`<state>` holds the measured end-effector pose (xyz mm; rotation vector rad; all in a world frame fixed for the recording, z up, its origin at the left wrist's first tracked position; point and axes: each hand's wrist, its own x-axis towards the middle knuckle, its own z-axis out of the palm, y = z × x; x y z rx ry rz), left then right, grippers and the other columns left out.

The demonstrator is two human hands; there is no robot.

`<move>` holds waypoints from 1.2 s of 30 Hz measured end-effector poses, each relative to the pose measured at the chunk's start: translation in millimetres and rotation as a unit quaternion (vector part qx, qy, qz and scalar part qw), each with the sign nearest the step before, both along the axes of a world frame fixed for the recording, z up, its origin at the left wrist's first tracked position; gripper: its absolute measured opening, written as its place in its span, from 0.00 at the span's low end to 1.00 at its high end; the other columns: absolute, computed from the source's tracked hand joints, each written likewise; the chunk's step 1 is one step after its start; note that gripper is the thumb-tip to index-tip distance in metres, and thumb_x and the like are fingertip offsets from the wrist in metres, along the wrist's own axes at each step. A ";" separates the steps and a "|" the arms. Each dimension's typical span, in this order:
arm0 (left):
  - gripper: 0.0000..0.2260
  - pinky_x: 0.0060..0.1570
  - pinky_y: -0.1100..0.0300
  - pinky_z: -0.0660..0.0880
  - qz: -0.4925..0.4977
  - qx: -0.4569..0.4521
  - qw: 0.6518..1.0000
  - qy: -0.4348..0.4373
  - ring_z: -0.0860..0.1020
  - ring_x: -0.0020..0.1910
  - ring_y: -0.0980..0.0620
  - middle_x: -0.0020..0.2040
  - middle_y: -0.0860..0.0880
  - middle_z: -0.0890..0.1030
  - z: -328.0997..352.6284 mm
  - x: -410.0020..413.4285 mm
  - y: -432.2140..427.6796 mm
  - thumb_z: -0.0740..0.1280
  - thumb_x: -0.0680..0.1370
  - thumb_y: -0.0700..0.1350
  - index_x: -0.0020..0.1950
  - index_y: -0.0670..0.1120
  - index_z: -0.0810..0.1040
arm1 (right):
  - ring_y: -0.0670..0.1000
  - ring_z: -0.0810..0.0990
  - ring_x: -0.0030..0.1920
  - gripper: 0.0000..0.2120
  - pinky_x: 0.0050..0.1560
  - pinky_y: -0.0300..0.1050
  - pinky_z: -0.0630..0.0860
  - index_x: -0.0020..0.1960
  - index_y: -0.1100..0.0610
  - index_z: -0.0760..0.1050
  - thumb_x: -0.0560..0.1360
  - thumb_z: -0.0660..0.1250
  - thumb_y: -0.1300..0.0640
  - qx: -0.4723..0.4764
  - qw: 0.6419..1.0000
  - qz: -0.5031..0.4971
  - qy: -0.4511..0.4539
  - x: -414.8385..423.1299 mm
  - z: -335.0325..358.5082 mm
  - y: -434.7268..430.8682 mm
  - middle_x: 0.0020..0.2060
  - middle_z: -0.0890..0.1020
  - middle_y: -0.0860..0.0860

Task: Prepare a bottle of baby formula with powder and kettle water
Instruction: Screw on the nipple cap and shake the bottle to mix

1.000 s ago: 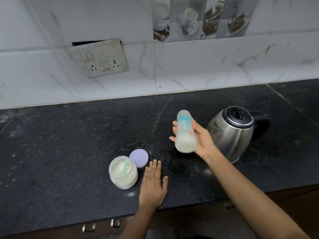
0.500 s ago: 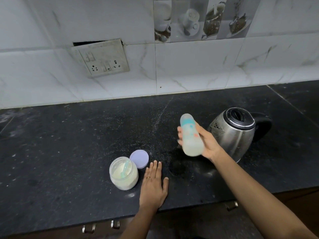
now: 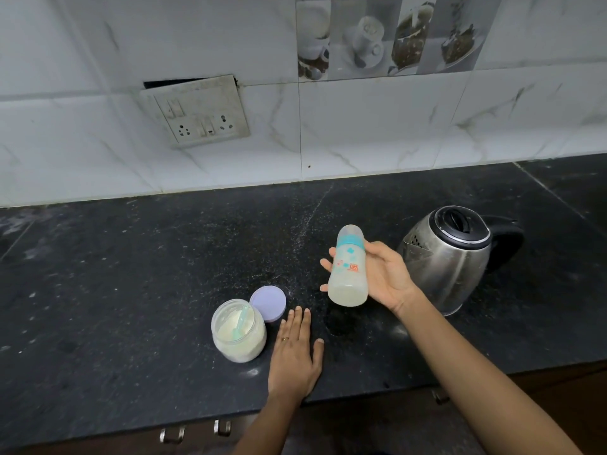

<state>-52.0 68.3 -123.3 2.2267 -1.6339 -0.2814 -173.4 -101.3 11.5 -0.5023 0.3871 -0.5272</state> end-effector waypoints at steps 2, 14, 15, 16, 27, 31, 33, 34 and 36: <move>0.30 0.73 0.62 0.36 0.001 -0.005 1.000 0.000 0.41 0.75 0.59 0.79 0.50 0.51 -0.5 -0.5 -0.6 0.44 0.78 0.59 0.79 0.48 0.51 | 0.70 0.76 0.60 0.45 0.61 0.71 0.69 0.71 0.55 0.66 0.57 0.80 0.66 -0.031 1.000 0.001 -0.004 -2.9 1.7 -0.8 0.56 0.79 0.67; 0.29 0.73 0.62 0.38 0.001 -0.024 1.000 0.003 0.47 0.75 0.56 0.77 0.48 0.57 -0.6 -0.4 -0.5 0.48 0.79 0.57 0.77 0.45 0.57 | 0.64 0.80 0.52 0.48 0.53 0.67 0.76 0.78 0.48 0.51 0.68 0.77 0.58 -0.130 0.981 0.105 -0.098 -0.4 23.0 10.3 0.58 0.75 0.63; 0.29 0.72 0.63 0.38 0.001 -0.025 1.000 0.000 0.48 0.76 0.56 0.77 0.48 0.57 -1.1 -0.2 -0.8 0.49 0.79 0.57 0.77 0.45 0.57 | 0.61 0.80 0.51 0.51 0.53 0.66 0.76 0.79 0.48 0.50 0.66 0.78 0.59 -0.111 0.986 0.086 -0.094 1.6 23.8 8.2 0.57 0.76 0.62; 0.29 0.72 0.63 0.38 0.000 -0.027 1.000 -0.003 0.48 0.76 0.55 0.77 0.47 0.57 -1.3 -0.4 -1.0 0.49 0.79 0.56 0.77 0.45 0.57 | 0.59 0.81 0.49 0.53 0.52 0.65 0.77 0.79 0.51 0.50 0.64 0.80 0.58 -0.086 0.991 0.061 -0.080 2.0 22.8 6.2 0.55 0.77 0.61; 0.30 0.73 0.62 0.37 -0.002 -0.025 1.000 0.002 0.44 0.75 0.57 0.78 0.48 0.54 -0.1 -0.3 0.3 0.46 0.79 0.57 0.78 0.46 0.55 | 0.60 0.78 0.48 0.45 0.50 0.57 0.77 0.76 0.50 0.52 0.69 0.75 0.62 -0.120 0.984 0.062 -0.119 -7.6 23.8 -4.7 0.58 0.74 0.63; 0.30 0.73 0.62 0.37 -0.004 -0.019 1.000 -0.002 0.44 0.75 0.58 0.78 0.49 0.53 0.2 -1.3 -0.1 0.46 0.78 0.58 0.78 0.46 0.54 | 0.58 0.80 0.48 0.53 0.49 0.57 0.79 0.79 0.52 0.50 0.64 0.79 0.59 -0.083 0.990 0.039 -0.105 -5.8 15.2 -8.7 0.56 0.77 0.60; 0.31 0.73 0.62 0.36 -0.003 -0.020 1.000 0.002 0.43 0.75 0.58 0.78 0.49 0.53 1.1 -0.9 0.5 0.45 0.78 0.58 0.78 0.46 0.54 | 0.58 0.79 0.47 0.50 0.47 0.57 0.78 0.79 0.48 0.49 0.67 0.76 0.61 -0.108 0.981 0.081 -0.141 -5.0 15.0 -7.6 0.56 0.75 0.61; 0.31 0.73 0.63 0.36 -0.002 -0.022 1.000 0.003 0.43 0.75 0.58 0.78 0.49 0.53 1.8 -0.4 0.3 0.45 0.78 0.58 0.78 0.46 0.54 | 0.58 0.78 0.47 0.49 0.46 0.56 0.78 0.78 0.46 0.50 0.68 0.75 0.62 -0.129 0.978 0.092 -0.137 -7.6 15.7 -6.6 0.55 0.73 0.61; 0.31 0.72 0.63 0.36 -0.003 -0.017 1.000 -0.002 0.43 0.75 0.58 0.78 0.49 0.53 1.7 -0.5 0.0 0.44 0.78 0.58 0.78 0.46 0.53 | 0.57 0.78 0.46 0.50 0.46 0.56 0.78 0.78 0.47 0.52 0.65 0.77 0.61 -0.121 0.984 0.076 -0.106 -9.2 15.5 -10.1 0.54 0.75 0.60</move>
